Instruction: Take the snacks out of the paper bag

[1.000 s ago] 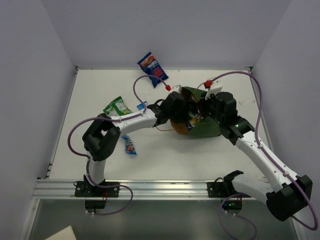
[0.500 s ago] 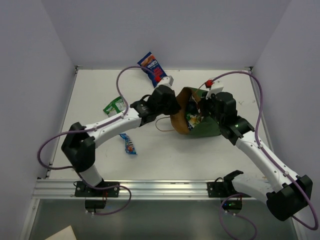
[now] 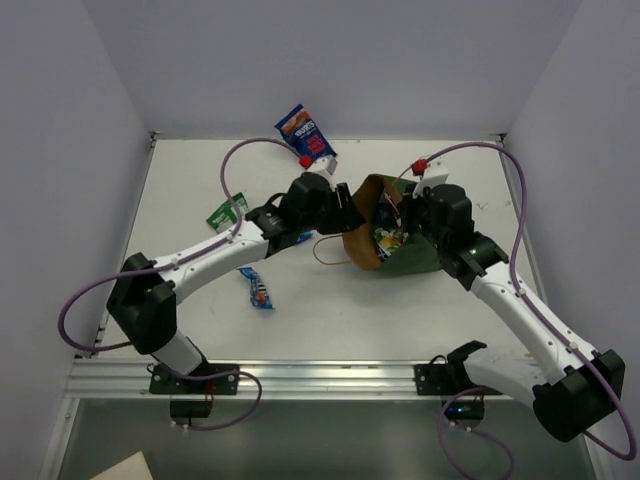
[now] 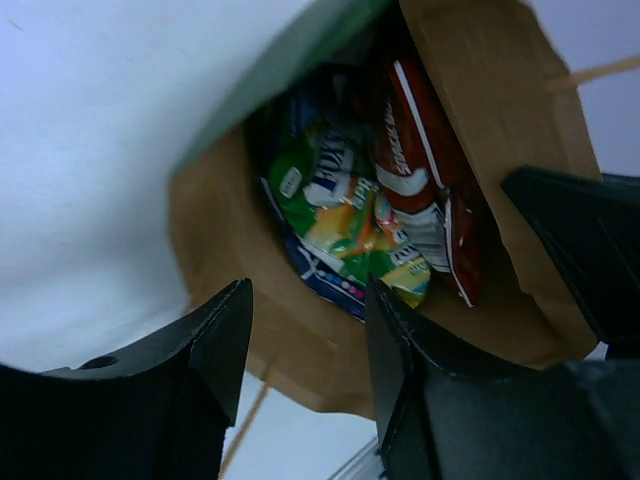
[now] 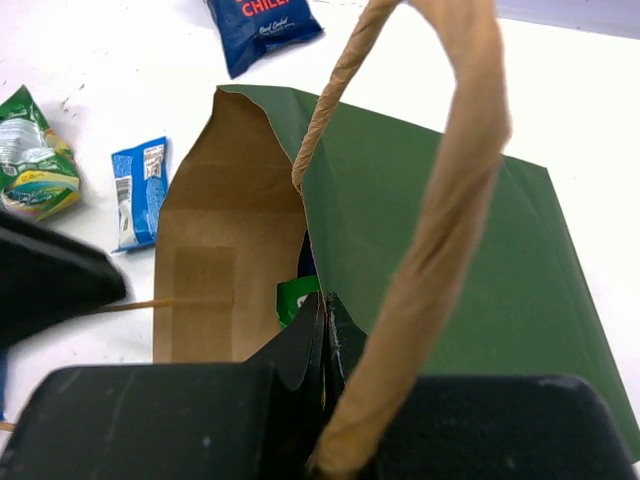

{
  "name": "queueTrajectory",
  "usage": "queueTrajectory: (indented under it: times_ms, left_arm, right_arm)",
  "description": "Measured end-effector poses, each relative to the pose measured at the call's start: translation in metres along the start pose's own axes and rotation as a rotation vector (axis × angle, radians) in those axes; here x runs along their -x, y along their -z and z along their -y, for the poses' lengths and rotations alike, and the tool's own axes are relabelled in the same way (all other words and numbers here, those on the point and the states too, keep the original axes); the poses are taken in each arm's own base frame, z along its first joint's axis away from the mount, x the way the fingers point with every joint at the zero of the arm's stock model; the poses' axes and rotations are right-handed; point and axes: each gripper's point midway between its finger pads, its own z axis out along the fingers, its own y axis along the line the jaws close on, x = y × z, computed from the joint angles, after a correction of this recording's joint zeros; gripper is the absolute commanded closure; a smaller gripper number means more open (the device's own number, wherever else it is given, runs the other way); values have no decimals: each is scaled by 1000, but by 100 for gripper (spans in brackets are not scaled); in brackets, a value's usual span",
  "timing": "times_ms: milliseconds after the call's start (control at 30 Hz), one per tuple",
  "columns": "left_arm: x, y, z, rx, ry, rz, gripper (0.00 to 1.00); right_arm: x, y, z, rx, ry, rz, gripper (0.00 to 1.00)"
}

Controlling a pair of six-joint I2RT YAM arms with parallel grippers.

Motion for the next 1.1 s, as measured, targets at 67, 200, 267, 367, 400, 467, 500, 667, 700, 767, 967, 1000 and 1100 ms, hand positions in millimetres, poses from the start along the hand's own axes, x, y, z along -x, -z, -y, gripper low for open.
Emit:
queueTrajectory:
  times_ms: [67,200,267,367,400,467,500,667,700,767,967,1000,1100]
  left_arm:
    - [-25,-15,11,-19,4,-65,39]
    - [-63,-41,19,-28,31,-155,36]
    - [-74,-52,12,-6,46,-178,36]
    - [-83,-69,3,25,65,-193,36]
    - [-85,-74,1,35,72,-196,36]
    - [-89,-84,-3,49,83,-199,36]
    - [-90,-89,-4,53,88,-196,36]
    - [-88,-103,-6,62,112,-161,38]
    - [-85,-106,-5,57,117,-147,38]
    - [-82,-111,-3,52,129,-126,39]
    - [-78,-123,0,49,137,-95,52]
    - [-79,-125,-1,54,138,-95,60]
    - [-81,-129,-5,66,138,-94,73]
  right_arm:
    - [-1,-1,-1,2,-4,-4,100]
    - [-3,-4,-4,16,-8,-24,100]
    - [-3,-5,-5,21,-6,-36,100]
    - [-4,-5,-6,26,-5,-51,100]
    - [-4,-5,-7,28,-5,-53,100]
    - [-5,-5,-9,36,-8,-60,100]
    - [-5,-5,-10,42,-11,-63,100]
    - [-8,-5,-14,64,-28,-77,100]
    - [-9,-4,-14,67,-32,-79,100]
    - [-10,-4,-16,72,-42,-85,100]
    - [-14,-4,-21,100,-61,-105,100]
    - [-15,-4,-22,103,-63,-109,100]
    - [-17,-3,-22,105,-66,-119,100]
